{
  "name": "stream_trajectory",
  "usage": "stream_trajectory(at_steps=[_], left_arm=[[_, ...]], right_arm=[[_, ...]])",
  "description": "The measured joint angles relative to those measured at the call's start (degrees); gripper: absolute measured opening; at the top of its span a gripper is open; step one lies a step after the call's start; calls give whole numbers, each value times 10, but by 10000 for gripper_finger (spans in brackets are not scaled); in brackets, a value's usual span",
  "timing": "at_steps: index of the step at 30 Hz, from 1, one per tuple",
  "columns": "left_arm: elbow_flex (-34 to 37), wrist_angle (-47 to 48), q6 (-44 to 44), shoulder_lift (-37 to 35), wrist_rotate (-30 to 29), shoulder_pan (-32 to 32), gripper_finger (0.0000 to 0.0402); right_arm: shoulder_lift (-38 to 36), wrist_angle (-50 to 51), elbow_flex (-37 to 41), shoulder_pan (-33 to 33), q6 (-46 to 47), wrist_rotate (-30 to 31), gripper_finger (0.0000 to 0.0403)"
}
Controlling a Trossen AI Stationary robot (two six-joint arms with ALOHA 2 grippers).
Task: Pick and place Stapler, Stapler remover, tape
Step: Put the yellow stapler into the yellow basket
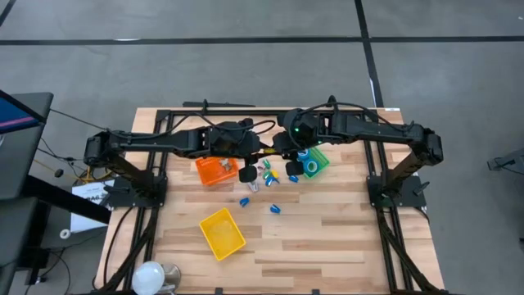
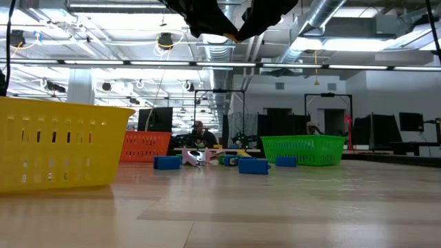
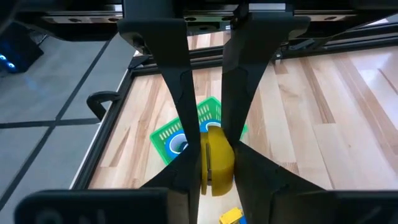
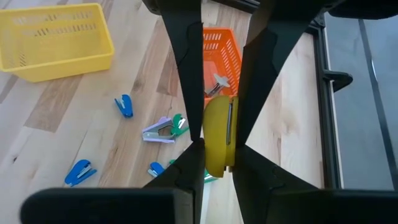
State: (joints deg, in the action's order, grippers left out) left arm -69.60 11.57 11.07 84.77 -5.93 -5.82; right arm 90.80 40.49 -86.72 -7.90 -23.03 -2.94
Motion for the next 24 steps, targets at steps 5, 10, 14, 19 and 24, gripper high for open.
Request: stream_trajectory(at_steps=[5,10,14,19,24], left_arm=[[0,0,0,0,2,0,61],[0,0,0,0,3,0,61],[0,0,0,0,3,0,61],[0,0,0,0,2,-1,61],[0,-1,0,0,5,0,61]], right_arm=[[0,1,0,0,-10,0,80],[0,3,0,0,-10,0,108],[0,4,0,0,-10,0,128],[0,5,0,0,-9,-1,157],[-1,13,-1,0,-9,-1,189]])
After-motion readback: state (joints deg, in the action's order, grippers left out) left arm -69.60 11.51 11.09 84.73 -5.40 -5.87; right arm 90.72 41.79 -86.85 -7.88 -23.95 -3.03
